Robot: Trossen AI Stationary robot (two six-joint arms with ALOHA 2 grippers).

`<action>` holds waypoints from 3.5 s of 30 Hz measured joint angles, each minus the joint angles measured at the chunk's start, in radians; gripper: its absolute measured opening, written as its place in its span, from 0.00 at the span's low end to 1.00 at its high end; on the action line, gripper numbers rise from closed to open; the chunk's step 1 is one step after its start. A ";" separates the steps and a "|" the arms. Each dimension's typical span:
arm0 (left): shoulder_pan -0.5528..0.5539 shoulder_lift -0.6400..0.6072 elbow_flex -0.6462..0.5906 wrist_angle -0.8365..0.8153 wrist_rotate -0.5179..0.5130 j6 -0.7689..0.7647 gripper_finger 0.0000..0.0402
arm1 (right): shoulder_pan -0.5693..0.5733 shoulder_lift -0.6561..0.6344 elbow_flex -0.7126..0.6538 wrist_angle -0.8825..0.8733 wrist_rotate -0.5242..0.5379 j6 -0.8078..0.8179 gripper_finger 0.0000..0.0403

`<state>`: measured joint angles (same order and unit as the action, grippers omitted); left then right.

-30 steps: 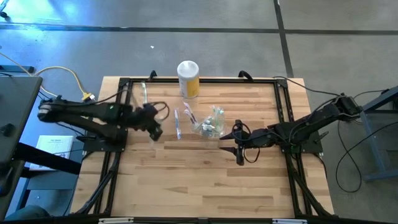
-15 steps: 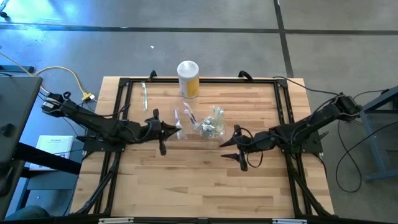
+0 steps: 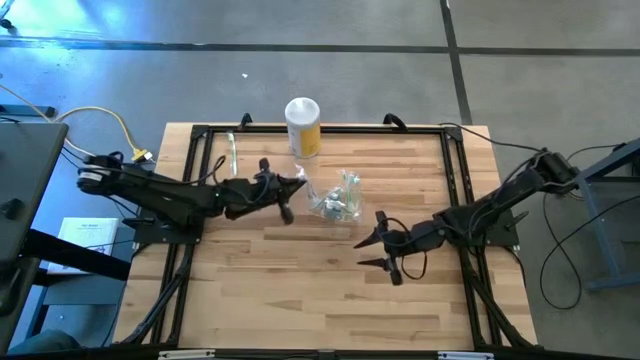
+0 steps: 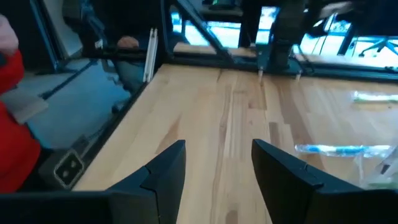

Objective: Pick & Place toothbrushing station
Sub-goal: Put the bottom green toothbrush into the left section of the transparent organizer, then put the green toothbrush into the right section of the transparent organizer

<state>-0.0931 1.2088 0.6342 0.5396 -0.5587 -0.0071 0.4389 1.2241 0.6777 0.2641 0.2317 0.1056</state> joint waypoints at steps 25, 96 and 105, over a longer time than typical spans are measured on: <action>0.047 0.218 -0.001 0.056 0.074 -0.107 0.00 | 0.016 0.025 -0.001 -0.020 0.004 0.025 0.44; -0.054 0.071 0.089 -0.295 -0.191 0.051 0.42 | 0.019 0.025 -0.001 -0.074 0.004 0.084 0.44; -0.102 -0.107 0.228 -0.949 -0.311 -0.192 0.42 | 0.019 0.025 -0.001 -0.097 0.004 0.133 0.44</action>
<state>-0.1951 1.1023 0.8623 -0.4098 -0.8700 -0.1989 0.4583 1.2495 0.6769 0.1670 0.2356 0.2387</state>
